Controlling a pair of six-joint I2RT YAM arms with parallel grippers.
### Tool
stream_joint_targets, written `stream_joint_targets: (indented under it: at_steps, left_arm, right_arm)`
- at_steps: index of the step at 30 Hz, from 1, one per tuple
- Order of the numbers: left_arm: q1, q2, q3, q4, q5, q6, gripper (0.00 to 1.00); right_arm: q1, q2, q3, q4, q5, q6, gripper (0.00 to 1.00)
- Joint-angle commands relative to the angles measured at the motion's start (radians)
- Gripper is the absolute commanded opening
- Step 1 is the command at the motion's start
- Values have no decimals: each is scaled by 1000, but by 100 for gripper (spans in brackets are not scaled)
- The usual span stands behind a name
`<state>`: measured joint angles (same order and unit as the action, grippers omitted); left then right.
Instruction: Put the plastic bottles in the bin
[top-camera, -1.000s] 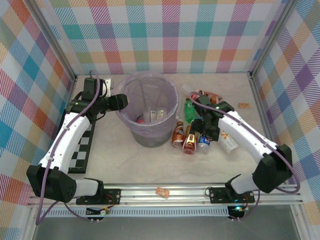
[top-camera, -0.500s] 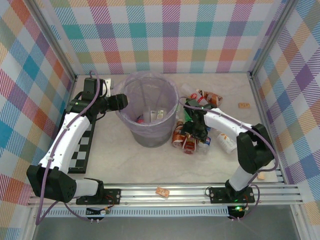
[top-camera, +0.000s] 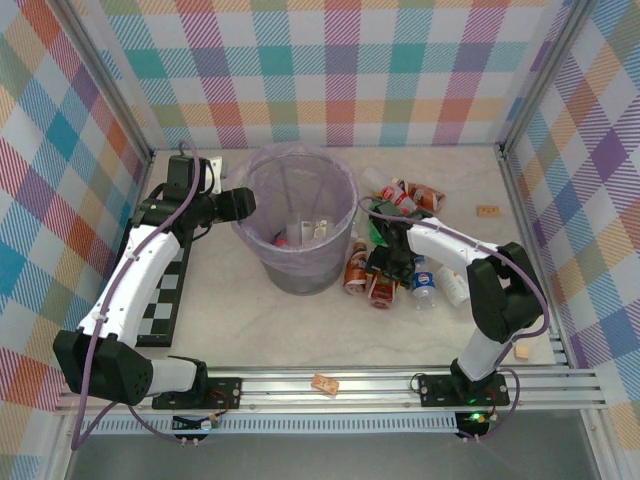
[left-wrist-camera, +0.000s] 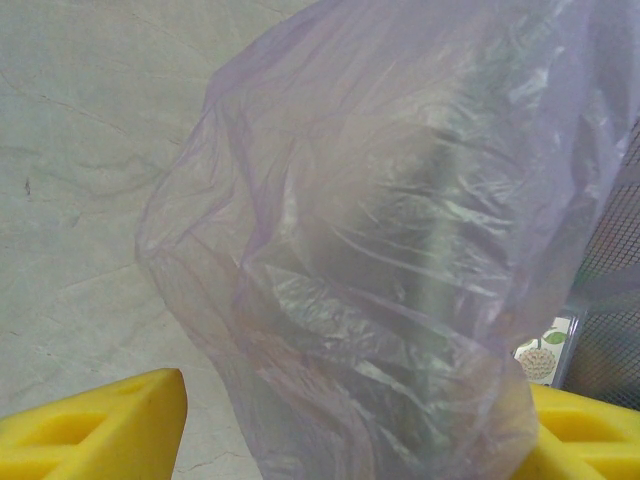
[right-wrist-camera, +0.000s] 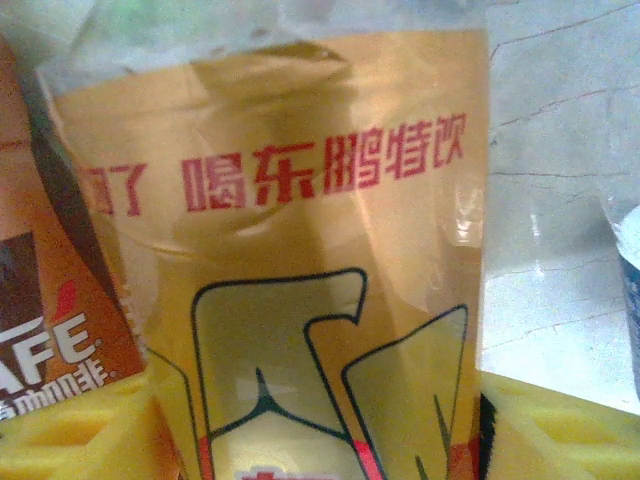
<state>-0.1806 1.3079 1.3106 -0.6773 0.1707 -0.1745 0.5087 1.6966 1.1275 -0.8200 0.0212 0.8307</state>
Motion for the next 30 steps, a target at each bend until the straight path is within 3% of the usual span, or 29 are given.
stream_joint_targets:
  at_steps: [1,16,25,30]
  left_arm:
    - [13,-12,-8,-17,-15,9,70]
    - [13,-10,-8,-17,-11,9,70]
    - [13,-11,-7,-17,-11,9,70]
    - [13,-10,-8,-16,-13,9,70]
  right_arm:
    - [-10,-23,-6,-21,20,6,66]
    - [-44,-296,168,-261,125,-110,60]
    - [-70,-329,539,-398,85,-236,57]
    - [-66,-269,751,-399,-68,-260,55]
